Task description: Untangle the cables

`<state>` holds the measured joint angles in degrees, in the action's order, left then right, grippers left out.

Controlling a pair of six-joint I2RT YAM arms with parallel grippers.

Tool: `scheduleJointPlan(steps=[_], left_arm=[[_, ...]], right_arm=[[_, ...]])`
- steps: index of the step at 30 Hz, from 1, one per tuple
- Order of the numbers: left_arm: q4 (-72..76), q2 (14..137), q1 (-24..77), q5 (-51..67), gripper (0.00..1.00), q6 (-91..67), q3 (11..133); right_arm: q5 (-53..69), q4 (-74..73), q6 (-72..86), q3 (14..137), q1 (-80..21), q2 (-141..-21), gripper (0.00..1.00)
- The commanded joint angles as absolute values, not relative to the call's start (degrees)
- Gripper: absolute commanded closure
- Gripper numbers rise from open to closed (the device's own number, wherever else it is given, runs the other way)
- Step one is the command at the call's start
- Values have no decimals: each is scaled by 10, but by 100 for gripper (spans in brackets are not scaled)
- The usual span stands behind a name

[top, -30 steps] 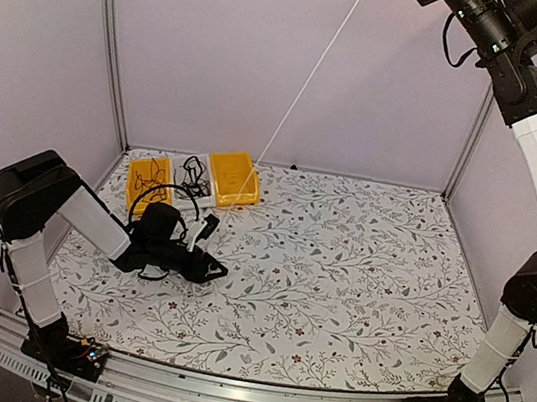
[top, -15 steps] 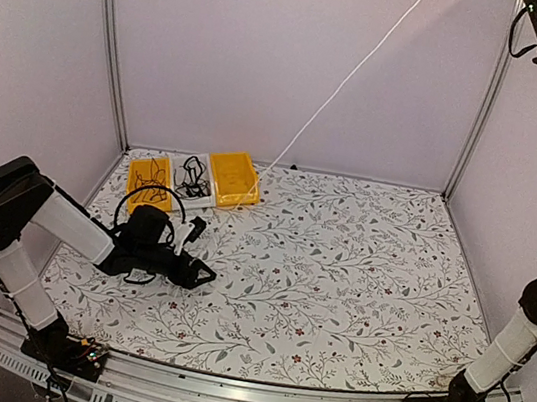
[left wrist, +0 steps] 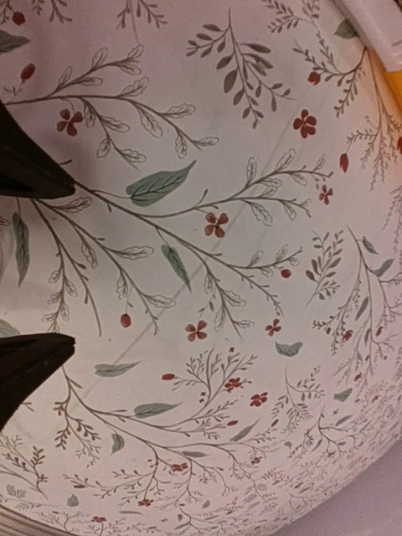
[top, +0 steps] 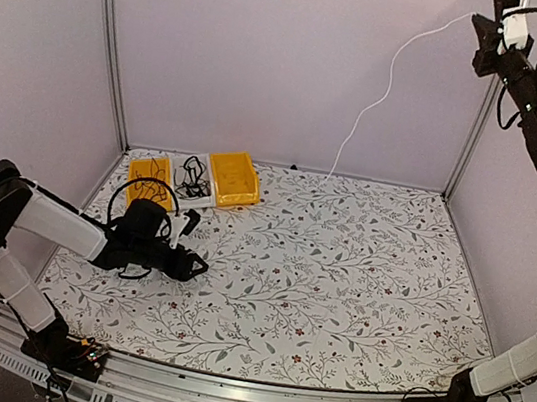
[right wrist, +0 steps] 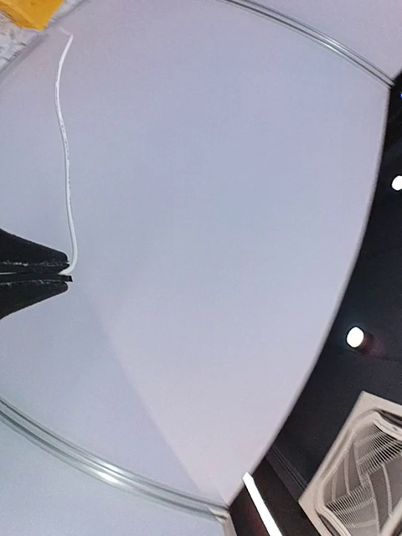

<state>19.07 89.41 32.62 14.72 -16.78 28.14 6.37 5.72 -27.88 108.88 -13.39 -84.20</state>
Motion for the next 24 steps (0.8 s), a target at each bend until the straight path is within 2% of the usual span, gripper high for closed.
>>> scheduleJointPlan(steps=[1,6,10,11,14,16,20,24], left_arm=[[132,858,330,113,43,-131,335],[94,882,332,111,46,-131,372],[92,908,334,117,46,-138,376],[90,914,335,121,46,-139,380],[83,928,340,125,46,-137,390],[75,937,343,126,46,-135,399],[64,949,349,129,46,-133,410],[55,947,354,126,46,-146,414]], right_arm=[[123,-34,-297,853,-120,-774,100],[146,-85,-289,606,-101,-701,100],[169,-111,-338,495,-100,-660,100],[187,-128,-354,488,-100,-659,95],[275,-210,-415,523,-102,-683,50],[313,-269,-462,571,-128,-725,37],[337,-338,-491,671,-210,-831,34],[376,-322,-480,726,-278,-920,33]])
